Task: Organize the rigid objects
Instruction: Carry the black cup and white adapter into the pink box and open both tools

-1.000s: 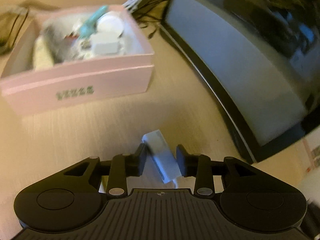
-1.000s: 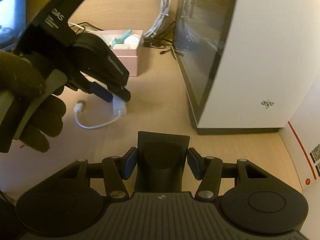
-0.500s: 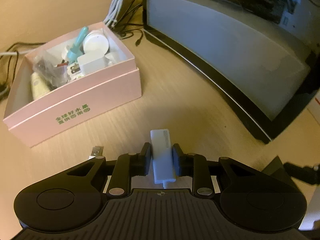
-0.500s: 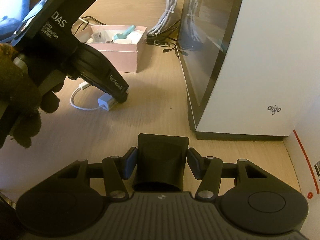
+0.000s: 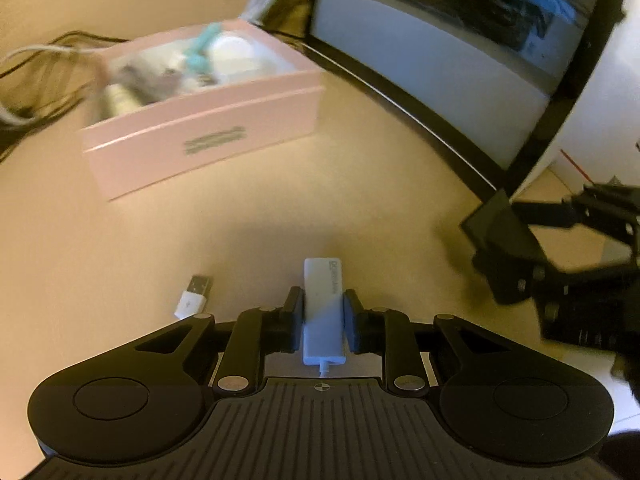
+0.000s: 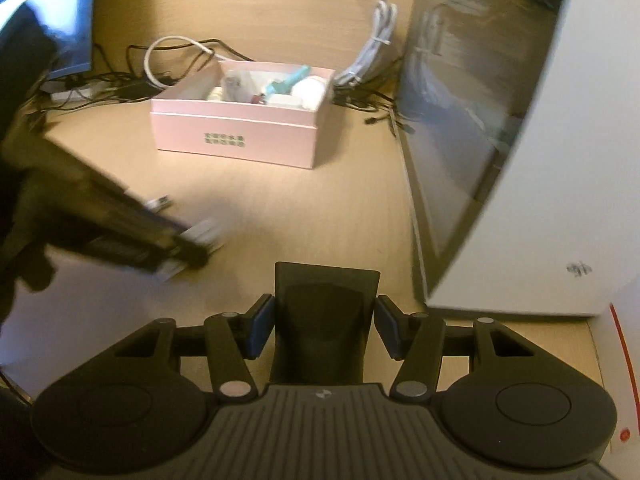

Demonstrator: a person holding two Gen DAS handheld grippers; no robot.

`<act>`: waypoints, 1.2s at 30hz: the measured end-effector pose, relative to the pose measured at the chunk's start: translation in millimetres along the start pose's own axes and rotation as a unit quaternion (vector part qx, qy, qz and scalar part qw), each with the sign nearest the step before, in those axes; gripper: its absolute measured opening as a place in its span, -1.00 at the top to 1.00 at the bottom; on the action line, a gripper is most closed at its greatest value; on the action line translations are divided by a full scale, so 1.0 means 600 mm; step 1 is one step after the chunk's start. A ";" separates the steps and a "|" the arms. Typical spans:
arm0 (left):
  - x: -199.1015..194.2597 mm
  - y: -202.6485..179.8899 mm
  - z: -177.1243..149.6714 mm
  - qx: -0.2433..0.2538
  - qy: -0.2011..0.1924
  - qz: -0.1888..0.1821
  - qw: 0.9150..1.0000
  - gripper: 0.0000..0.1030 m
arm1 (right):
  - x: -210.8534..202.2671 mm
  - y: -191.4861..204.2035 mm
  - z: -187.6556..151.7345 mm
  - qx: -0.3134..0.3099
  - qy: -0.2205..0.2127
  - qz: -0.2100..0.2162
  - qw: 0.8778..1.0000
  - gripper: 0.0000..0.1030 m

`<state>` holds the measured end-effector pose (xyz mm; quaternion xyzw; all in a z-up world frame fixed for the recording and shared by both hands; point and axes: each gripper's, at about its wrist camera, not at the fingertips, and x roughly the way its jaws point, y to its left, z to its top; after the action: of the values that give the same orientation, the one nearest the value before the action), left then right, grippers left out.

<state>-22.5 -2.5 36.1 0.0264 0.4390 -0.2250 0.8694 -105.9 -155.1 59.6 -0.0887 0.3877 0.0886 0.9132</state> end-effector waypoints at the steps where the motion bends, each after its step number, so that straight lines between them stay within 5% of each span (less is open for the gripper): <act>1: -0.013 0.010 0.000 -0.008 -0.005 0.005 1.000 0.53 | -0.001 0.003 0.008 -0.005 -0.004 0.005 1.000 -0.05; 6: -0.096 0.059 0.063 -0.038 -0.091 0.006 0.995 0.53 | -0.019 0.011 0.094 -0.016 -0.060 0.027 0.998 -0.05; 13: -0.201 0.110 0.247 -0.014 -0.221 0.011 0.975 0.52 | -0.027 -0.006 0.297 -0.026 -0.187 0.035 0.981 -0.05; 15: -0.200 0.131 0.309 -0.044 -0.229 -0.009 0.972 0.52 | -0.013 -0.009 0.353 -0.036 -0.212 0.021 0.976 -0.07; 18: -0.153 0.166 0.364 -0.113 -0.182 -0.019 0.977 0.51 | 0.026 -0.020 0.403 -0.027 -0.194 0.037 0.980 -0.17; 25: -0.026 0.200 0.286 -0.113 -0.097 -0.027 0.988 0.51 | 0.093 -0.029 0.335 0.017 -0.113 0.025 0.993 -0.32; 29: -0.035 0.213 0.199 -0.132 -0.104 -0.015 0.986 0.51 | 0.123 -0.027 0.264 0.031 -0.053 0.015 0.998 -0.32; 36: -0.083 0.189 0.058 -0.092 -0.096 0.048 0.990 0.51 | 0.146 0.002 0.167 0.074 0.022 -0.010 0.997 -0.32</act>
<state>25.3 109.3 79.2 -0.0541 0.3704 -0.1436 0.9161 23.1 -122.6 64.3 -0.0264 0.4120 0.0483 0.9095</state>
